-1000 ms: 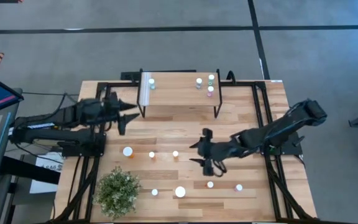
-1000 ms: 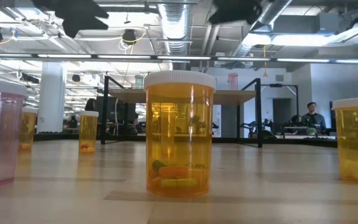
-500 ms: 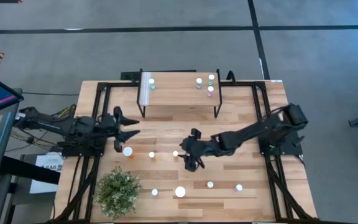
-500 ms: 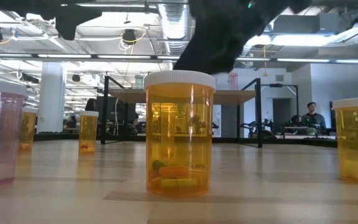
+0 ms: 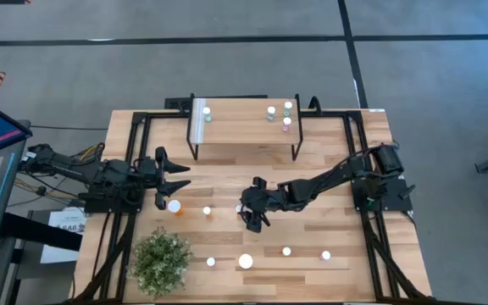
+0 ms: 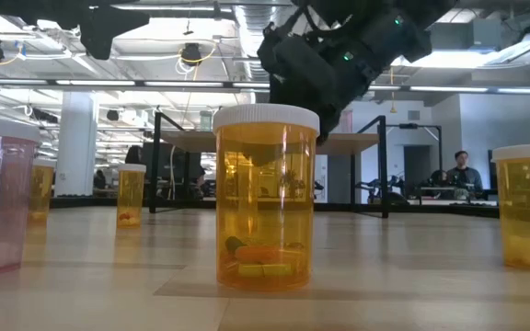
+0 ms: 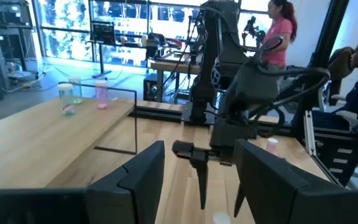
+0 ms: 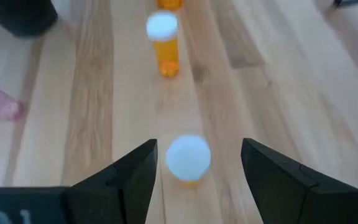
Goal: Pick and place medicine bottles onto shelf by color
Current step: Put the top right small orange bottle on the shelf
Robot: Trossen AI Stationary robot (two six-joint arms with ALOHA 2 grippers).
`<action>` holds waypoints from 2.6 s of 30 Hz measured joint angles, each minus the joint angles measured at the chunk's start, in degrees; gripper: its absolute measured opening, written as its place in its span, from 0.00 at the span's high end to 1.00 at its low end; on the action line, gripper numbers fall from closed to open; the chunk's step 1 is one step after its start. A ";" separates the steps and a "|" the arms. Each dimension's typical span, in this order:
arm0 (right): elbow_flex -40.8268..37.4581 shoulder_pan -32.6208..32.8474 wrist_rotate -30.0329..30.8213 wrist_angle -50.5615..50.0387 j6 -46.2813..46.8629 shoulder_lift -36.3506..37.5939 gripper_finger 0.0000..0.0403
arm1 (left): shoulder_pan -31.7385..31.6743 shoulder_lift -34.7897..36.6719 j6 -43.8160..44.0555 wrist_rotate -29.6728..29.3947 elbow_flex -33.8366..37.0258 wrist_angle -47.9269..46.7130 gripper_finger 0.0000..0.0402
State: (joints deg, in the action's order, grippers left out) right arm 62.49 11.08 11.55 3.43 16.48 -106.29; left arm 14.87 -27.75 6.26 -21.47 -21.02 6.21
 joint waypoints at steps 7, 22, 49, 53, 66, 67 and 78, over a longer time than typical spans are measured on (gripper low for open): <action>-0.21 0.05 -2.60 1.18 0.43 -2.03 0.37 | 0.00 0.00 0.33 -0.34 -0.04 -0.53 0.54; 0.07 -0.80 -2.73 2.76 0.17 -3.71 0.44 | 0.00 0.00 0.52 -0.37 -0.07 -0.71 0.54; 4.83 -3.92 -2.84 -0.22 -6.50 3.48 0.65 | -0.02 0.00 0.92 -1.81 -0.09 -0.28 0.54; 8.22 -6.25 -2.81 -5.16 -7.33 6.68 0.67 | -0.02 0.00 0.92 -1.84 -0.09 -0.24 0.54; 22.01 -16.10 -2.75 -19.90 -12.56 8.54 0.66 | -0.02 -0.02 1.03 -1.87 -0.09 -0.28 0.54; 22.37 -17.01 -2.80 -19.95 -12.68 8.55 0.66 | -0.02 0.00 1.03 -1.87 -0.09 -0.25 0.54; 24.88 -29.37 -10.25 -19.03 -11.90 7.35 0.65 | -0.02 -0.02 1.05 -1.87 -0.09 -0.27 0.54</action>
State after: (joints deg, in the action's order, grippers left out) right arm 87.37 -18.28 1.29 -15.60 4.57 -98.94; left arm 14.85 -27.77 7.31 -23.33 -21.10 5.94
